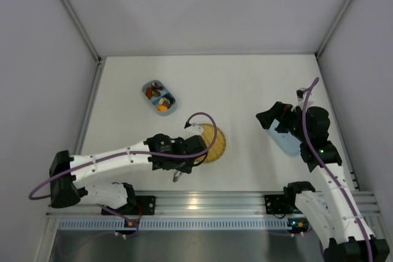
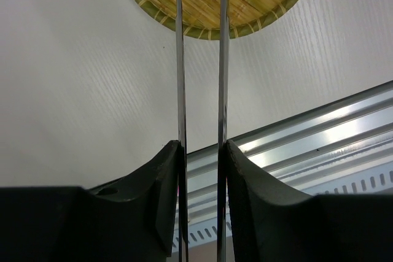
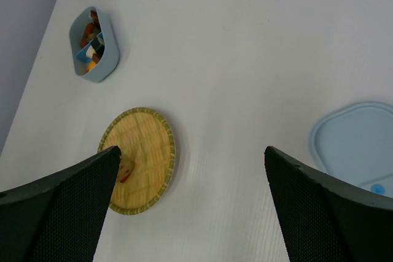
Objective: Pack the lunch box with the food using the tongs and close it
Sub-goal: Pick up the fake food from the plate.
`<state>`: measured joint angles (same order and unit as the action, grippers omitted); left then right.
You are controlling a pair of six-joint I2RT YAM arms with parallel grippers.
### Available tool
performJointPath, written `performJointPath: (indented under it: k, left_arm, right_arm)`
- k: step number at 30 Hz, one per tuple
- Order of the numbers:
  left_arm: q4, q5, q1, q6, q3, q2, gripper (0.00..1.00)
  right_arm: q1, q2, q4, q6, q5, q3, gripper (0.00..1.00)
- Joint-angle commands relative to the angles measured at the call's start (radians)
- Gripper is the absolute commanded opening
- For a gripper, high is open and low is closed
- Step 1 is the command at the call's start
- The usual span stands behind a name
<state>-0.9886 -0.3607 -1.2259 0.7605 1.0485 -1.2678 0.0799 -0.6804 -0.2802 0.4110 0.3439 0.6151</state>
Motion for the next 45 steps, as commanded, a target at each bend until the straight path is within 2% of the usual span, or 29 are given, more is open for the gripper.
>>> performJointPath:
  k: [1, 11, 20, 26, 45]
  left_arm:
    - [-0.027, -0.035, -0.006, -0.003, 0.054, 0.005, 0.36]
    - [-0.070, -0.113, -0.006, 0.005, 0.102, 0.028, 0.36]
    - [-0.081, -0.101, -0.006, 0.005, 0.114, 0.018, 0.37]
    - [-0.070, -0.104, -0.006, -0.009, 0.108, 0.018, 0.52]
    - [-0.004, -0.043, -0.006, -0.069, 0.120, -0.061, 0.51]
  right_arm:
    - [-0.015, 0.016, -0.002, -0.011, -0.006, 0.005, 0.99]
    - [-0.015, 0.008, 0.006, -0.014, -0.006, 0.003, 0.99]
    - [-0.015, 0.005, 0.010, -0.017, -0.005, 0.000, 0.99]
    - [-0.015, 0.005, 0.013, -0.012, -0.002, -0.006, 1.00]
    - [-0.017, 0.019, -0.001, -0.021, 0.000, -0.005, 1.00]
